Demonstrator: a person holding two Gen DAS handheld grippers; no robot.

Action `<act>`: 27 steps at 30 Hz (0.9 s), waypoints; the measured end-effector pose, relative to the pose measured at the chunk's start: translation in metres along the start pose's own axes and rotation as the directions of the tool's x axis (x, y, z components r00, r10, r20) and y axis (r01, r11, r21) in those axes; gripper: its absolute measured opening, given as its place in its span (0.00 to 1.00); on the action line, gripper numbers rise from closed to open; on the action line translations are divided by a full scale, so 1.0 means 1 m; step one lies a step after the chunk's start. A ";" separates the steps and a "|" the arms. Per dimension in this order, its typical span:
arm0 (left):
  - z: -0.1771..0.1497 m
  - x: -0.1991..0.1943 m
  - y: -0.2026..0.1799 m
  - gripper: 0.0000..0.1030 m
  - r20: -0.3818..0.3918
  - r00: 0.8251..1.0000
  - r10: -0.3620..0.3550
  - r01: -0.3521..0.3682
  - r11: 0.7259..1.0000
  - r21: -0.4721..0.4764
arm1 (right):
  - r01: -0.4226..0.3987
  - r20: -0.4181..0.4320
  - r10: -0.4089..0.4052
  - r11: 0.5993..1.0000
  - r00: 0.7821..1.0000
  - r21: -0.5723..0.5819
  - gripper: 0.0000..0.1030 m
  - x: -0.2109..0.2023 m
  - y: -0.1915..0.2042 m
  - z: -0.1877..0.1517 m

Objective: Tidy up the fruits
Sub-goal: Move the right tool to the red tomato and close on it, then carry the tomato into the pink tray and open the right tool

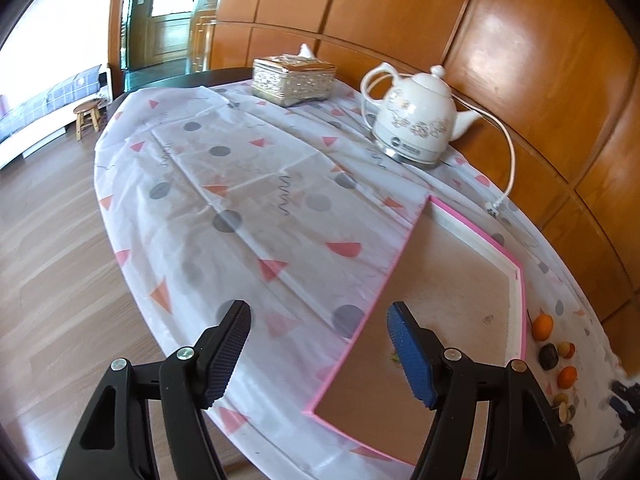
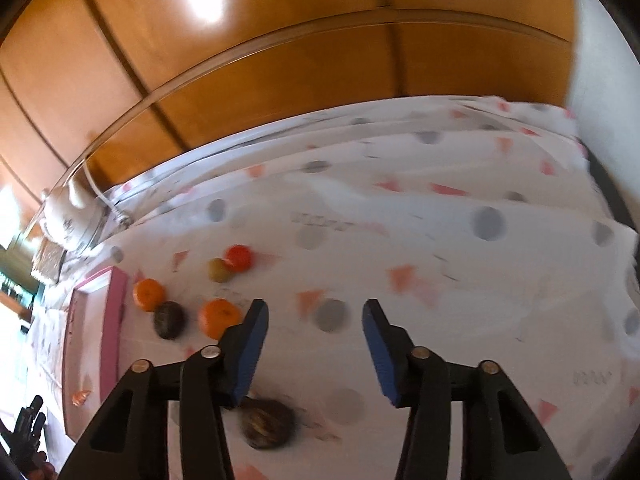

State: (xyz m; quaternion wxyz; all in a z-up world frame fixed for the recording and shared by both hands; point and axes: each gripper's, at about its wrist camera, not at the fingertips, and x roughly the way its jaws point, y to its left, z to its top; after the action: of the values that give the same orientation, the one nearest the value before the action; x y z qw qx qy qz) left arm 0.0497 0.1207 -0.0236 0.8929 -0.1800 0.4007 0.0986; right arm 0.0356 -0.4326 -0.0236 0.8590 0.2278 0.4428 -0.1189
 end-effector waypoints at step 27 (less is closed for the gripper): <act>-0.001 0.006 0.047 0.77 -0.038 0.995 0.087 -0.091 0.991 -0.100 | -0.109 -0.105 0.124 0.984 0.987 0.141 0.30 0.113 0.053 0.039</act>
State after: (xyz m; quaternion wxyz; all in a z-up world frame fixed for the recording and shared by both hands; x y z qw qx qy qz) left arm 0.0383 0.1640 -0.0401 0.8705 -0.2088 0.4177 0.1556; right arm 0.1501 -0.4060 -0.0805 0.8207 0.3171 0.4677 -0.0848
